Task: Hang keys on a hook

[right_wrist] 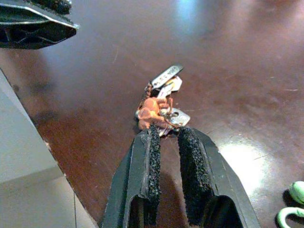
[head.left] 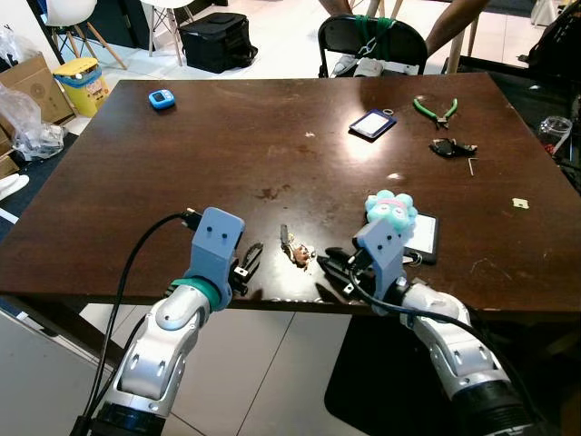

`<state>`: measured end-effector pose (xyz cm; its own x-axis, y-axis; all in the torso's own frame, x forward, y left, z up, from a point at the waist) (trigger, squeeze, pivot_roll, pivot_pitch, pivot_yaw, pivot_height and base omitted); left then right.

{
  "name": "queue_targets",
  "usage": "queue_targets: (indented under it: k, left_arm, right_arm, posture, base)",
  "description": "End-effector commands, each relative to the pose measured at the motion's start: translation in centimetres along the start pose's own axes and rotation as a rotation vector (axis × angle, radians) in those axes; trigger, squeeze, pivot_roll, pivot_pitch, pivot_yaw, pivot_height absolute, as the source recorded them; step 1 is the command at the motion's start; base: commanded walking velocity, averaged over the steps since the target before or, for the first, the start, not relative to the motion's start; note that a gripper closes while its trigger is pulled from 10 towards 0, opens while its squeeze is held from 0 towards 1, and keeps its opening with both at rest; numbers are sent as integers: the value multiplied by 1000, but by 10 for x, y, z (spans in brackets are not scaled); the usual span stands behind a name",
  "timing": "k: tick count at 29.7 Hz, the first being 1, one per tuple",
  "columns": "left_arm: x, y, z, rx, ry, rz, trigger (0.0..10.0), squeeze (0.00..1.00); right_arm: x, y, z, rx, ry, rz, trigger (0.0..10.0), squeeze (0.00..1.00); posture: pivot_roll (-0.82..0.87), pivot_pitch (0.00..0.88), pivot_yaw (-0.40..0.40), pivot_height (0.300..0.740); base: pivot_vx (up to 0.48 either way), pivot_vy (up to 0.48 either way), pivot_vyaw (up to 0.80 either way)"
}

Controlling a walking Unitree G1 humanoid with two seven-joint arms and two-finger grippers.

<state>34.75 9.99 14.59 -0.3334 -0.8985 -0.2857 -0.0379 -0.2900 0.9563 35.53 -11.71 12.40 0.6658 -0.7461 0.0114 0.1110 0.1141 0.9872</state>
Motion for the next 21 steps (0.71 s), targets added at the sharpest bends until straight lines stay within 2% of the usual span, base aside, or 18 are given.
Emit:
queue_targets:
  k: [1,9,12,16,17,21]
  left_arm:
    - [-1,-7,1,-20,10,-3,10000,0]
    - [-1,-7,1,-20,14,-4,10000,0]
    - [-2,-7,2,-25,21,-4,10000,0]
    - [-3,-7,2,-27,27,-2,10000,0]
    - [-3,-7,2,-28,29,-2,10000,0]
    - [-3,-7,3,-30,32,-1,10000,0]
  right_arm:
    - [-10,-6,-7,-16,35,2,10000,0]
    - [-12,-9,-10,-21,43,9,10000,0]
    - [5,-4,-21,3,-51,7,10000,0]
    - [4,9,-28,57,-44,-5,10000,0]
    - [4,10,-29,63,-43,-7,10000,1000]
    - [3,11,-32,64,-44,-9,10000,1000]
  posture:
    - [-99,128,142,740]
    - [-98,129,141,740]
    - [-85,144,140,740]
    - [-76,150,136,740]
    - [-76,150,136,740]
    - [-71,155,135,740]
  base:
    - [0,0,0]
    - [0,0,0]
    - [0,0,0]
    - [0,0,0]
    - [0,0,0]
    - [0,0,0]
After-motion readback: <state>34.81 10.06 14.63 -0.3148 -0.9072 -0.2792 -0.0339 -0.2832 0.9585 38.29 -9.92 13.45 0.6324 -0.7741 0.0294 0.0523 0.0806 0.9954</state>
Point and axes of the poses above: a point about 5 cm out from each wrist's last joint towards the gripper, its own z axis pointing back from the gripper into the wrist, its own y axis along the axis of the wrist's last joint, x = y × z, the point moved 4 cm from there along -z, pointing out of the wrist towards the gripper, and after that the axes turned 10 degrees about -z, right-handed, at the moved point
